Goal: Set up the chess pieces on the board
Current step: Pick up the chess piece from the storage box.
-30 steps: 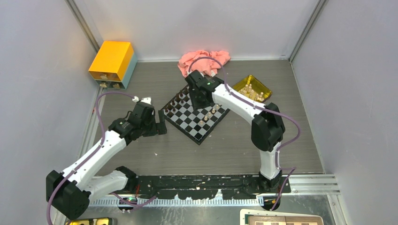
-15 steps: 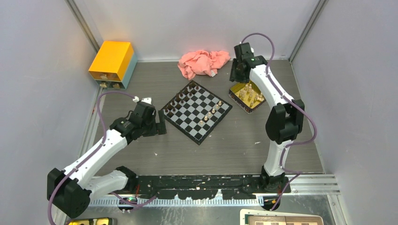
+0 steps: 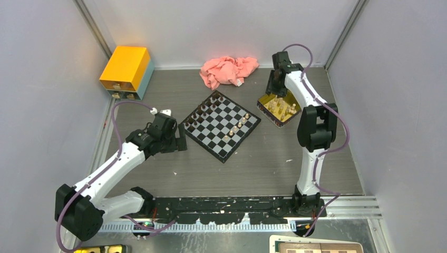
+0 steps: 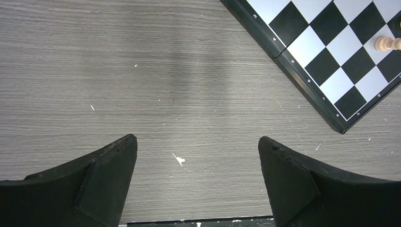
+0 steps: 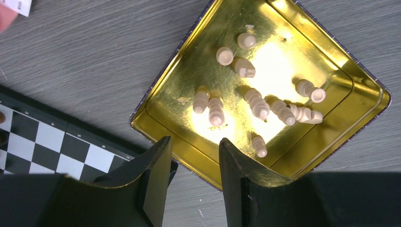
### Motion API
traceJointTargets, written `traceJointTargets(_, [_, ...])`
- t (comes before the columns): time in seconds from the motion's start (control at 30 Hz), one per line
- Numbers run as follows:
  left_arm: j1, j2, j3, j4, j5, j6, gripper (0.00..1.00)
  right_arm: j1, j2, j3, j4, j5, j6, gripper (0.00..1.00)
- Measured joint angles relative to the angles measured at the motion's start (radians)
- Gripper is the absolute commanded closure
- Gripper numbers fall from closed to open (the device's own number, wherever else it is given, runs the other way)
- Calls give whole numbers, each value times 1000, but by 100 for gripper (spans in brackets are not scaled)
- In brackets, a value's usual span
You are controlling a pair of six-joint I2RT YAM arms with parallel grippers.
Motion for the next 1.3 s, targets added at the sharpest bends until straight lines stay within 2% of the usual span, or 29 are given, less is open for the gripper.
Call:
traceJointTargets(0.73, [0, 71, 29, 0, -3, 0, 0, -51, 64, -65, 55, -66, 21, 53])
traceJointTargets(1.3, [0, 92, 29, 2, -3, 1, 0, -72, 71, -72, 70, -86, 26, 59])
